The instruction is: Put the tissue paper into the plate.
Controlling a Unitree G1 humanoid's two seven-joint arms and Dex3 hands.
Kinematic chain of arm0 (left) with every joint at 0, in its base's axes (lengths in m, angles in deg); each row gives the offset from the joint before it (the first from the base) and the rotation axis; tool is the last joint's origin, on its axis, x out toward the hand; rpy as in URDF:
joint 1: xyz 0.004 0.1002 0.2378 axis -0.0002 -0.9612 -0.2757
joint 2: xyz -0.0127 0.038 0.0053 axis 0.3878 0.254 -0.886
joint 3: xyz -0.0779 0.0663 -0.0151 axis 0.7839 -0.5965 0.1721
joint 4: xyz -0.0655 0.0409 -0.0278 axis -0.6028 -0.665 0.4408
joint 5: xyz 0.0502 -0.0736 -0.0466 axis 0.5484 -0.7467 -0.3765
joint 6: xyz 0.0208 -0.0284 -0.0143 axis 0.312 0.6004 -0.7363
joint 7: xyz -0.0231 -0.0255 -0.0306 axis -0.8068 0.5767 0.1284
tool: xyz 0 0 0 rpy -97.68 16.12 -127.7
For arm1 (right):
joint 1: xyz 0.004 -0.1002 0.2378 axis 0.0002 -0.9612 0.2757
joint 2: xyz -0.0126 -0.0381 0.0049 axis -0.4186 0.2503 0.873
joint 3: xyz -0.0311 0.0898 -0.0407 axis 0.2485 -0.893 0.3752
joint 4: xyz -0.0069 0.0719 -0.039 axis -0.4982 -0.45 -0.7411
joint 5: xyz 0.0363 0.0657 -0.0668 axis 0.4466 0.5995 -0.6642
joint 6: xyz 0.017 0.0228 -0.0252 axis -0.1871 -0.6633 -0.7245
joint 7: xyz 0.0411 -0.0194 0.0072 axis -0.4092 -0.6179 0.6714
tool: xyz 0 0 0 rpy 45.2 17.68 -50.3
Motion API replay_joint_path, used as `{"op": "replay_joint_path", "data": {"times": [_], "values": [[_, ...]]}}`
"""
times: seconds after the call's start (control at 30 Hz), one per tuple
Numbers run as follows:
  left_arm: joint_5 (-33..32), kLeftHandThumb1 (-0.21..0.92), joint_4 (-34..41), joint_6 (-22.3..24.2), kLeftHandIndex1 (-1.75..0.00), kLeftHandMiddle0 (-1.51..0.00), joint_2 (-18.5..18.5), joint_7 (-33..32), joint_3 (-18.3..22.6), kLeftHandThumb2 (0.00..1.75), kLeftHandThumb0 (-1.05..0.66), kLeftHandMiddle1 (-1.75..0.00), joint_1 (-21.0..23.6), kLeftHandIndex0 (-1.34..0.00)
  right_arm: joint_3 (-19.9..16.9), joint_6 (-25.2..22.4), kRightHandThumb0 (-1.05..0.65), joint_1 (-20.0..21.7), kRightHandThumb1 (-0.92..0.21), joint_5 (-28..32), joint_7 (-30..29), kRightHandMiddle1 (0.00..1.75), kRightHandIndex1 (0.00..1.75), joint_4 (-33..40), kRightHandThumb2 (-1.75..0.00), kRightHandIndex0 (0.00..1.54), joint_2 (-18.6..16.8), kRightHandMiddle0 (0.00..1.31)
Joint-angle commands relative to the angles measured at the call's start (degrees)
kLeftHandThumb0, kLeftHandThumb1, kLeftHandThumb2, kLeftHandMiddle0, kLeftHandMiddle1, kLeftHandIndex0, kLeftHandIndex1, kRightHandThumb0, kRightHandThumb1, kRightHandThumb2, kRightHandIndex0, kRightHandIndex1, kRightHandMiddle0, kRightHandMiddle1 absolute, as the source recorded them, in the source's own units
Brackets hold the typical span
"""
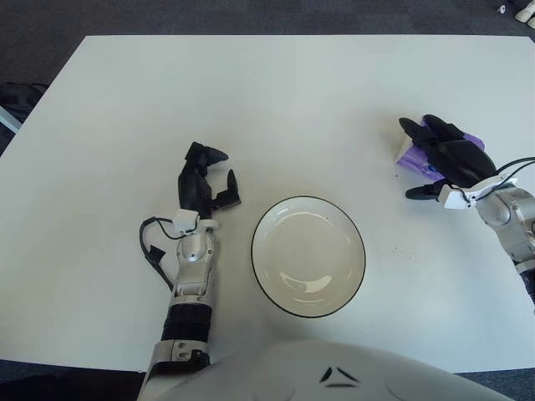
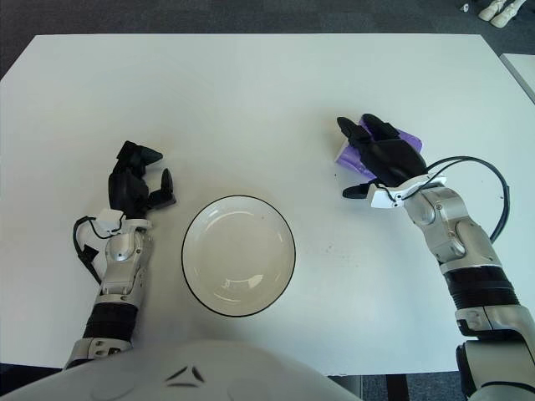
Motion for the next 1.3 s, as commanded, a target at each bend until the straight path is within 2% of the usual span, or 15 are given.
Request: {"op": "replay_joint_path", "data": {"times": [0.0, 0.6, 1.03, 1.27], "values": [[-0.08, 0.25, -5.89, 2.97, -1.75, -0.66, 0.00, -0.17, 0.55, 1.37, -0.01, -1.63, -6.27, -0.49, -0.90, -0.75, -1.01, -1.09, -0.46, -0.45, -0.04, 0.00, 0.00, 1.22, -0.62, 0.00, 0.80, 0.00], [-0.05, 0.25, -5.83, 3.01, -1.75, -0.66, 0.01, -0.03, 0.47, 1.37, -0.01, -1.64, -6.35, -0.48, -2.94, -2.17, -1.01, -1.64, -0.39, -0.52, 0.53, 0.00, 0.00, 4.32, -0.67, 0.00, 1.84, 0.00], [-0.52, 0.26, -6.41, 2.01, -1.75, -0.65, 0.21, 0.66, 0.53, 1.35, -0.01, -1.61, -6.08, -0.48, -4.13, -1.16, -1.05, -1.39, -0.43, 0.26, -0.05, 0.00, 0.00, 4.54, -0.68, 0.00, 2.32, 0.00], [-0.61, 0.27, -6.58, 2.09, -1.75, -0.65, 0.12, 0.56, 0.65, 1.33, -0.01, -1.60, -6.03, -0.48, -5.82, -1.02, -1.05, -1.14, -0.48, 3.97, 3.22, 0.00, 0.00, 3.64, -0.63, 0.00, 3.03, 0.00]]}}
